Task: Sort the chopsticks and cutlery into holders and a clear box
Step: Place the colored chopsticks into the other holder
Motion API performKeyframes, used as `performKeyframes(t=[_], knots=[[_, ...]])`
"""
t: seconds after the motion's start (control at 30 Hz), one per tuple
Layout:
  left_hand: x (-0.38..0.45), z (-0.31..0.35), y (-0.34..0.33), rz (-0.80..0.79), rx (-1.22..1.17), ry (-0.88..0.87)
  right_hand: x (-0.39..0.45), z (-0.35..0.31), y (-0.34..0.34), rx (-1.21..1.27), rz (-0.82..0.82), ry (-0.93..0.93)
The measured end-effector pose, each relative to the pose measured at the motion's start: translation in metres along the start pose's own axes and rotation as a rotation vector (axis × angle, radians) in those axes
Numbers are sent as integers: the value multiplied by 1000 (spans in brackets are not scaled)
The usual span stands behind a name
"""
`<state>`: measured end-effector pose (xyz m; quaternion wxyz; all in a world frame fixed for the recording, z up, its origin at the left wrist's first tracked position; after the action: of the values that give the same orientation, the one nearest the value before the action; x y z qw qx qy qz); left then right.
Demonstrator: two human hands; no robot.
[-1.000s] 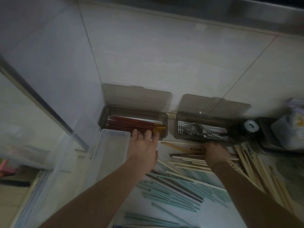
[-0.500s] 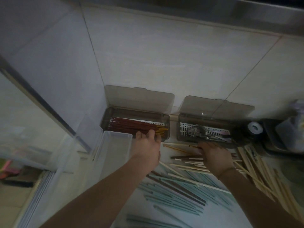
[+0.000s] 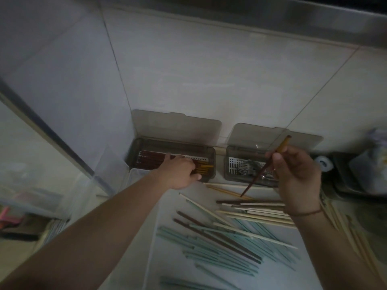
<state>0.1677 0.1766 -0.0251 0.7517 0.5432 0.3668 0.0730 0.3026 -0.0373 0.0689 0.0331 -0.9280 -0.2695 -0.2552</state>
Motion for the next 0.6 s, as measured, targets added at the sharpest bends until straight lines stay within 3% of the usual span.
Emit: performKeyframes(t=[0.43,0.6], knots=[[-8,2,6,125,129,-62,-1,-1,-13,80,58,-8],[-5,-9,-3,30,215,5,-1,-3,-16,105,96,-15]])
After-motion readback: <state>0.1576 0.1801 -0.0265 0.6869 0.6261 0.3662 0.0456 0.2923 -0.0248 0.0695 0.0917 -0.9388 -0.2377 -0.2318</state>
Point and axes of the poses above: each hand's wrist, its own x-axis towards the middle knuckle, its own y-axis out of the back of the hand, z = x × y, the point moved 3 cm from there along x, towards the middle knuckle, and after that the axes turned 13 degrees about y, right-handed, at the moved point
